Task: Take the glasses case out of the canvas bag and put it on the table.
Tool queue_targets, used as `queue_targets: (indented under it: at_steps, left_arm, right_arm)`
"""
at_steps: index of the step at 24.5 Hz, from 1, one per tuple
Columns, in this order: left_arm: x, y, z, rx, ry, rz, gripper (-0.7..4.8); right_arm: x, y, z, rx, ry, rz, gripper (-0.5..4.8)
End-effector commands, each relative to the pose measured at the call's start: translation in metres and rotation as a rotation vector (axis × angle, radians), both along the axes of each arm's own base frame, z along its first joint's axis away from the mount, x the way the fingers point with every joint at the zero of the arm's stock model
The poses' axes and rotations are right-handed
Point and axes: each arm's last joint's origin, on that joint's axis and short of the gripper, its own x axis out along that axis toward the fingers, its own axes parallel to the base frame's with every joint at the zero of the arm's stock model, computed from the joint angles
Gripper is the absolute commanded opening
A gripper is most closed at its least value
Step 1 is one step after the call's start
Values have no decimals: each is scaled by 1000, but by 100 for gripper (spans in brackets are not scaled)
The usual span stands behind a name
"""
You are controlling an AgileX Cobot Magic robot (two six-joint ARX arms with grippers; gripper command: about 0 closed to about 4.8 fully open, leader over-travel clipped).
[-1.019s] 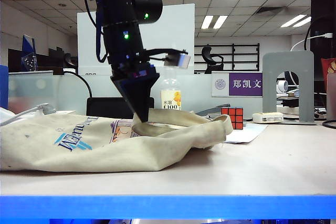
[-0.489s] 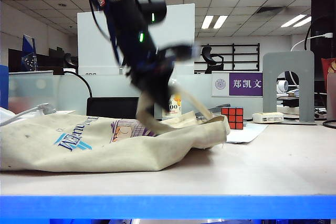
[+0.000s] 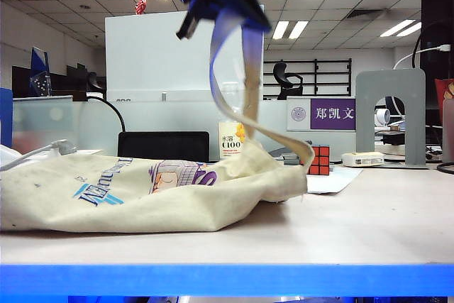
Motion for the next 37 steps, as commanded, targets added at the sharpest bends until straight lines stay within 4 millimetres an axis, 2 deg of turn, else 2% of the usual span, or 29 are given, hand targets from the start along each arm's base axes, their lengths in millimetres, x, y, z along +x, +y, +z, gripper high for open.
queue_targets:
  at_steps: [1,8,14,19,22,25,26,27,30,32,34,37]
  left_arm:
    - [-22,1,17,-64,134,-43,-6]
    - [-71,7,51,-65,174,-103,-6]
    - [-94,17,70,-87,199,-109,-6]
    - [-111,30,83,-121,281,-125,-6]
    - [-120,38,92,-136,299,-111,-6]
    - [-127,44,103,-185,285,-120,-6]
    - [-127,44,104,-191,269,-117,-6]
    - [-125,43,106,-200,238,-106,-6]
    - [-119,39,107,-224,185,-86,-6]
    - [-118,38,109,-241,204,-87,-6]
    - [-120,38,110,-261,278,-109,-6]
    - [-130,44,118,-306,365,-177,-6]
  right_arm:
    - [-2,2,3,-12,-24,84,-7]
    - [1,3,0,-10,17,128,-7]
    - [13,8,-5,4,115,294,-7]
    - [36,9,19,3,101,320,-7]
    - [60,15,31,-13,162,350,-7]
    - [94,40,32,-62,253,517,-7]
    - [101,52,30,-67,280,596,-7]
    - [108,73,26,-82,312,720,-7]
    - [108,118,19,-172,309,868,-7]
    - [105,133,18,-271,221,851,-3]
    - [106,138,13,-410,113,834,33]
    - [112,140,2,-522,140,817,32]
